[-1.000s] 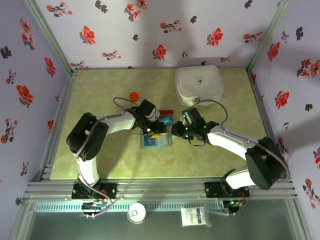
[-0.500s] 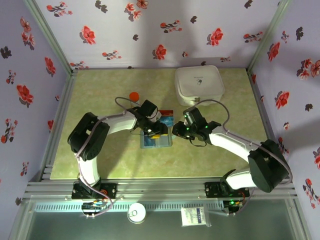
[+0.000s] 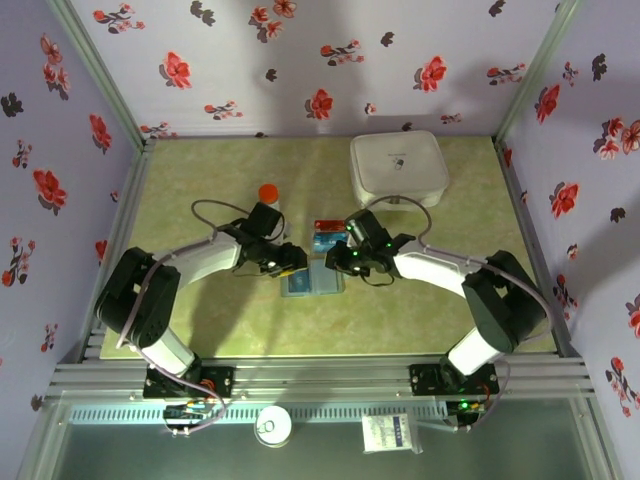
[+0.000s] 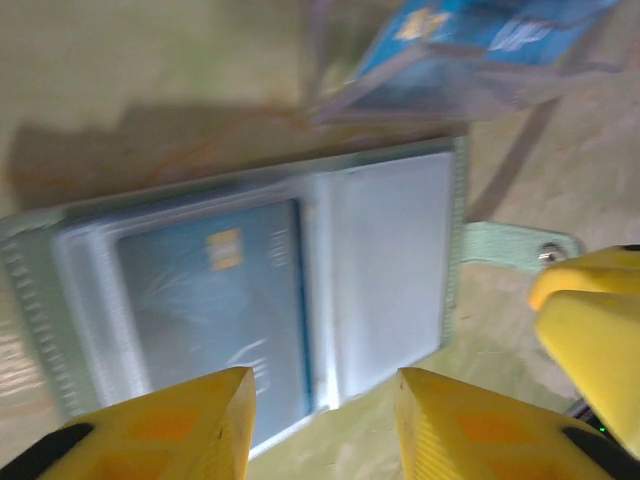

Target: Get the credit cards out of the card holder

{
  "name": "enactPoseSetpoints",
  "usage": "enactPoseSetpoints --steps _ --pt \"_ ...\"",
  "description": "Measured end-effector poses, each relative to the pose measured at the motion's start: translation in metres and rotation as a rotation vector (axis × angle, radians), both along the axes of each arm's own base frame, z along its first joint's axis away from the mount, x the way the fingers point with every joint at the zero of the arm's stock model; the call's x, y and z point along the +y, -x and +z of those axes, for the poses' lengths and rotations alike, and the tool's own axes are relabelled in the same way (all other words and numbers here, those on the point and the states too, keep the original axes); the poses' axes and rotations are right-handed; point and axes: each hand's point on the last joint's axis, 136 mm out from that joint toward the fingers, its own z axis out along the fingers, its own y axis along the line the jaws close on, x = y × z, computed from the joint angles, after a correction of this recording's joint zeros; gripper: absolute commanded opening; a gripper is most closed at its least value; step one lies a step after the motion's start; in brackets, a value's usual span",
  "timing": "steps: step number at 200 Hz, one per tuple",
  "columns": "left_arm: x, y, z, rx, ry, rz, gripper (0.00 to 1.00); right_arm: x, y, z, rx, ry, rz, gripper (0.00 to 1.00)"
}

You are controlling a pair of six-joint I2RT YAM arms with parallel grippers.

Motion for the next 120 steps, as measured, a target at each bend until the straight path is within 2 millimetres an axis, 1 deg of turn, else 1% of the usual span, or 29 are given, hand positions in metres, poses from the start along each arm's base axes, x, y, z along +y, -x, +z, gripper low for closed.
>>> enactPoseSetpoints --steps 19,38,79,120 --pt "0.013 0.004 -0.012 0.028 -0.024 0.024 0.33 0.012 0.0 -0.003 0.01 -0.002 0.022 0.24" --pt "0.02 0.001 -0.015 0.035 -0.026 0.048 0.3 0.02 0.001 -0.007 0.023 -0.003 0.039 0.23" --pt "0.028 -0.009 -0.014 0.024 -0.023 0.076 0.26 0.029 -0.001 -0.017 0.044 0.007 0.053 0.23" --pt "0.03 -0.01 -0.019 0.034 -0.01 0.081 0.2 0.038 -0.004 -0.02 0.059 0.001 0.065 0.22"
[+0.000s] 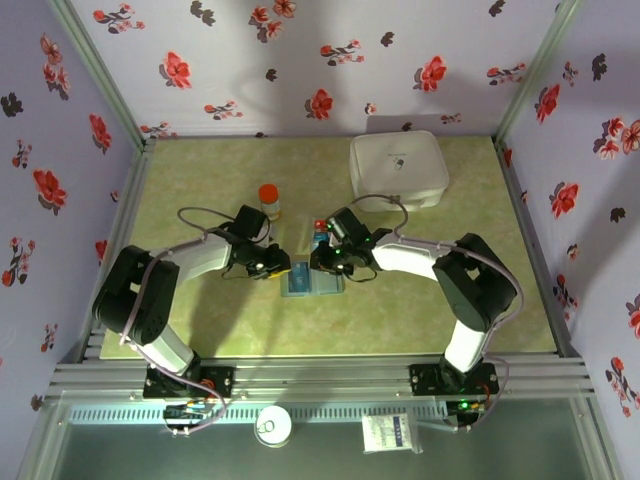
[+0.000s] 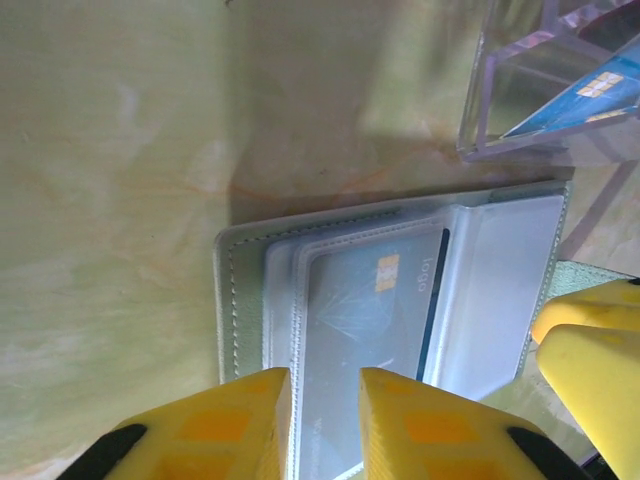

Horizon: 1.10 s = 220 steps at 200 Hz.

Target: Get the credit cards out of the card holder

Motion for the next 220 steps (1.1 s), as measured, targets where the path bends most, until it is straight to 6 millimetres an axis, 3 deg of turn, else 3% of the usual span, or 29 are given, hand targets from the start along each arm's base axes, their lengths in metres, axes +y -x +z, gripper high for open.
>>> enactPoseSetpoints --steps 69,138,179,220 --pt "-0.002 0.003 -0.009 0.021 0.005 -0.03 0.11 0.01 0.002 -0.002 0.029 -0.016 0.012 0.21" --pt "0.0 0.002 -0.01 0.01 0.002 -0.04 0.09 0.018 0.008 -0.018 0.075 -0.014 0.034 0.21" --pt "0.001 0.001 -0.01 0.005 -0.006 -0.039 0.07 0.022 0.008 -0.016 0.072 -0.029 0.042 0.18" --pt "0.005 0.005 -0.015 0.016 -0.019 -0.035 0.05 0.024 0.01 -0.02 0.079 -0.031 0.05 0.21"
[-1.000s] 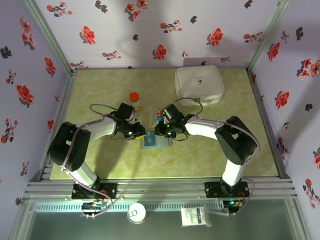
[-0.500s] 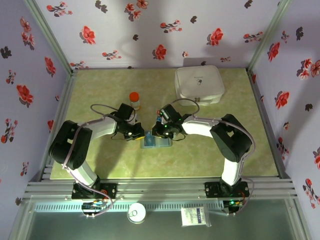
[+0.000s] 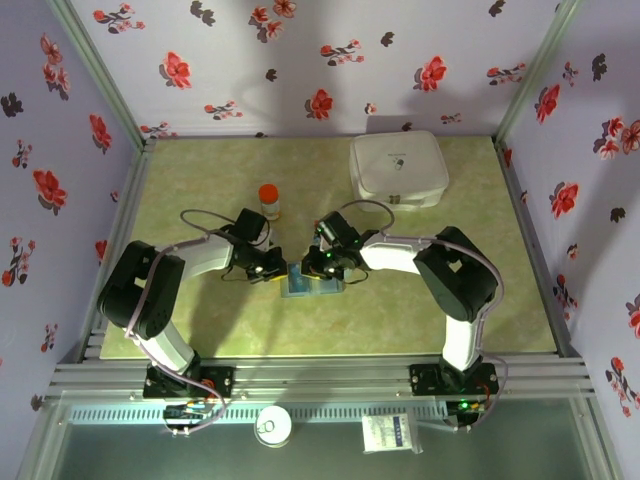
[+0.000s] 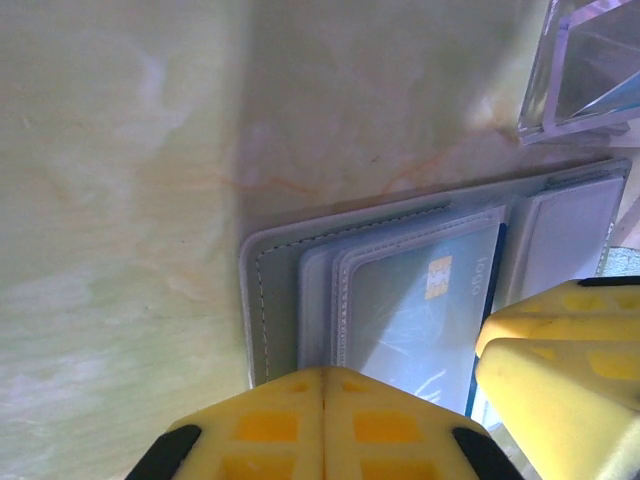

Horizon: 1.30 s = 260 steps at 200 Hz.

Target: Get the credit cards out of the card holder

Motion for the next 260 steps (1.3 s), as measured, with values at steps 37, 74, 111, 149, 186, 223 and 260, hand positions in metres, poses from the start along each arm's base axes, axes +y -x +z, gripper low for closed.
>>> enactPoseSetpoints --steps 37,74,111,149,186,223,260 --pt "0.0 0.0 0.0 0.0 0.0 0.0 0.06 -0.001 0.001 -0.001 0.006 0.014 0.001 0.22" --pt "0.0 0.0 0.0 0.0 -0.001 0.0 0.05 -0.006 0.0 -0.004 0.001 0.048 -0.005 0.22" --pt "0.0 0.0 0.0 0.0 -0.002 -0.001 0.05 -0.008 -0.002 -0.004 -0.009 0.061 -0.006 0.22" --pt "0.0 -0.001 0.002 -0.002 -0.009 -0.012 0.04 -0.01 -0.003 0.0 -0.029 0.073 -0.008 0.23" --pt "0.002 -0.006 0.008 -0.011 -0.022 -0.011 0.04 -0.012 -0.006 0.01 -0.057 0.063 -0.018 0.22" --pt "0.0 -0.005 0.016 -0.023 -0.015 -0.015 0.0 -0.012 -0.004 0.013 -0.068 0.04 -0.02 0.23" --pt "-0.008 -0.001 0.024 -0.04 -0.002 -0.036 0.0 -0.006 -0.004 0.016 -0.062 0.001 -0.019 0.23"
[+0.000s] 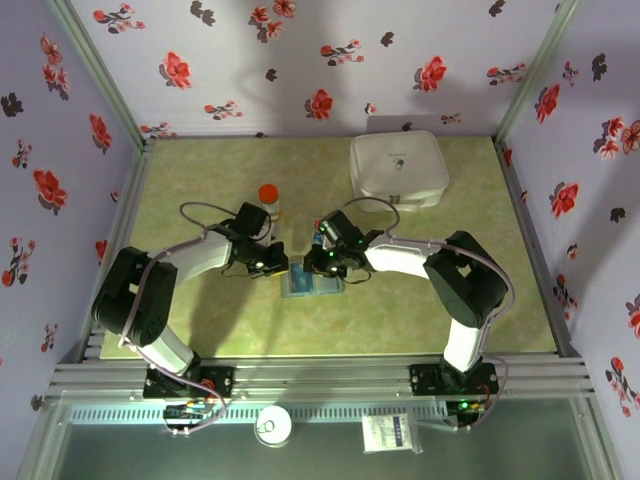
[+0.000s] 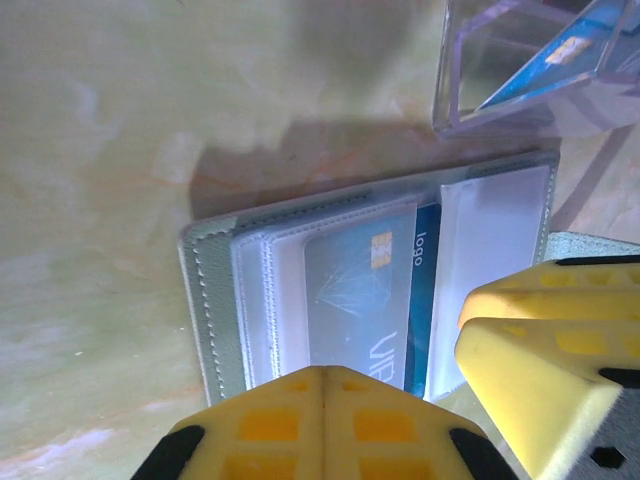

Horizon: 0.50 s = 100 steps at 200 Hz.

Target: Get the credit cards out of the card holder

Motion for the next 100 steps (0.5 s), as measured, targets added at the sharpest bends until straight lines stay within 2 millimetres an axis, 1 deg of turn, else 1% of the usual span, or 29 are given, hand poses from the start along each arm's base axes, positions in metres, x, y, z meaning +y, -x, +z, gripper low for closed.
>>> enactPoseSetpoints --steps 25,67,100 --pt "-0.005 0.001 -0.002 0.0 0.013 -0.009 0.0 0.005 0.0 0.002 0.003 -0.026 0.007 0.23" --pt "-0.002 0.007 -0.021 0.04 -0.003 -0.006 0.0 0.007 0.003 -0.007 0.03 -0.029 0.021 0.23" --pt "-0.002 0.007 -0.021 0.041 -0.001 -0.005 0.0 0.006 0.005 -0.011 0.042 -0.024 0.025 0.23"
